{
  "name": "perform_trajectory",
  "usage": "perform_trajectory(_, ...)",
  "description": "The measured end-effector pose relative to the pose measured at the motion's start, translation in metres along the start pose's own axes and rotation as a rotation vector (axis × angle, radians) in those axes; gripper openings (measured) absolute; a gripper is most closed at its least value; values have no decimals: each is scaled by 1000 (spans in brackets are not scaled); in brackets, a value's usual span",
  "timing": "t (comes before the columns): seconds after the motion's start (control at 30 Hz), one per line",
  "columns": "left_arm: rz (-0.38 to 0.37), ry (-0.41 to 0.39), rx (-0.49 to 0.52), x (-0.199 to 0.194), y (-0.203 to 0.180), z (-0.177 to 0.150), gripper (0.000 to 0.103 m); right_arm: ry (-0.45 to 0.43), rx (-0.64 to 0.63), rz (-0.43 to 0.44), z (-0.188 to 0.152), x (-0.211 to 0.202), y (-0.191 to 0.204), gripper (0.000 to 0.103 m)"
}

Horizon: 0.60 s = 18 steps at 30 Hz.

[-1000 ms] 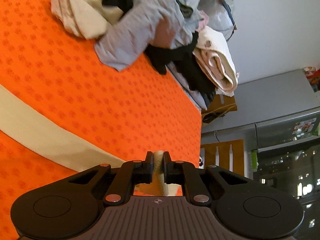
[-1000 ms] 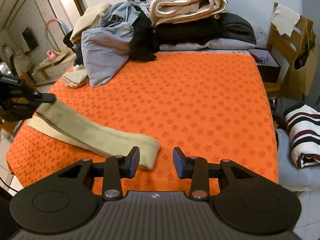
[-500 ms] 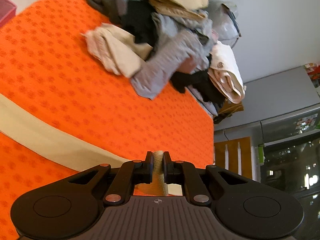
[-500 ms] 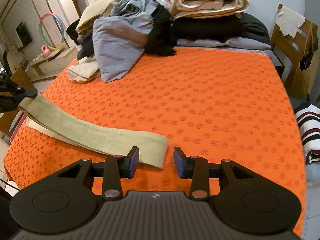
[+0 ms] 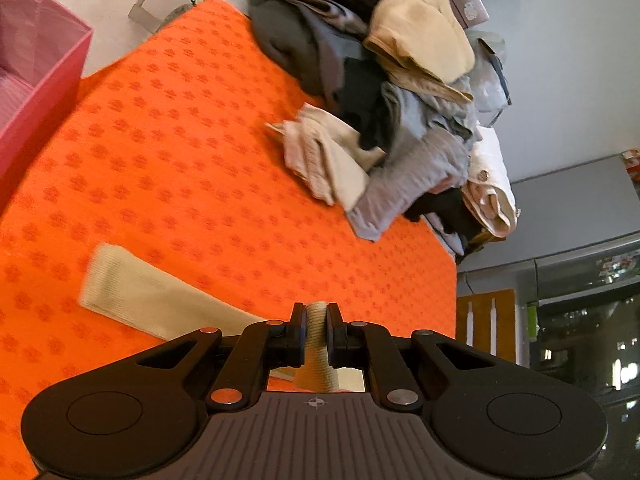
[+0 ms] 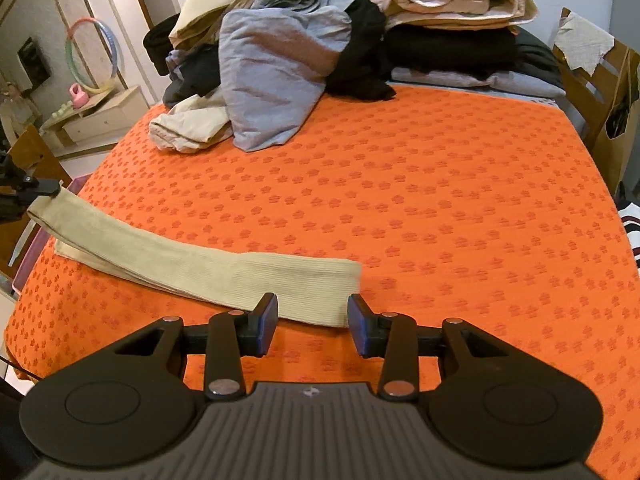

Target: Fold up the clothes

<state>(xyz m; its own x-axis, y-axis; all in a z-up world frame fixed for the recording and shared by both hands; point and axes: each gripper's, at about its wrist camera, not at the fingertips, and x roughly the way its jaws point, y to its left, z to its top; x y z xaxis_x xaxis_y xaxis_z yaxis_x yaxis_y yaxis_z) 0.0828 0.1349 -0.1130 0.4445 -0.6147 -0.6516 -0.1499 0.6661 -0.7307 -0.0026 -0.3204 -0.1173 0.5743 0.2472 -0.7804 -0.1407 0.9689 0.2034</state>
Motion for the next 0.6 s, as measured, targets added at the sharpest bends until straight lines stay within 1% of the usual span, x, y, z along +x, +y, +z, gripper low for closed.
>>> perform_trajectory(0.2, 16, -3, -11, -19, 30, 20, 12, -7, 7, -15, 0, 7, 27, 44)
perform_trajectory(0.4, 40, 10, -14, -27, 54, 31, 12, -14, 8, -26, 3, 13, 48, 44)
perform_trajectory(0.6, 55, 21, -44, -27, 75, 38, 12, -21, 10, -43, 6, 13, 59, 44)
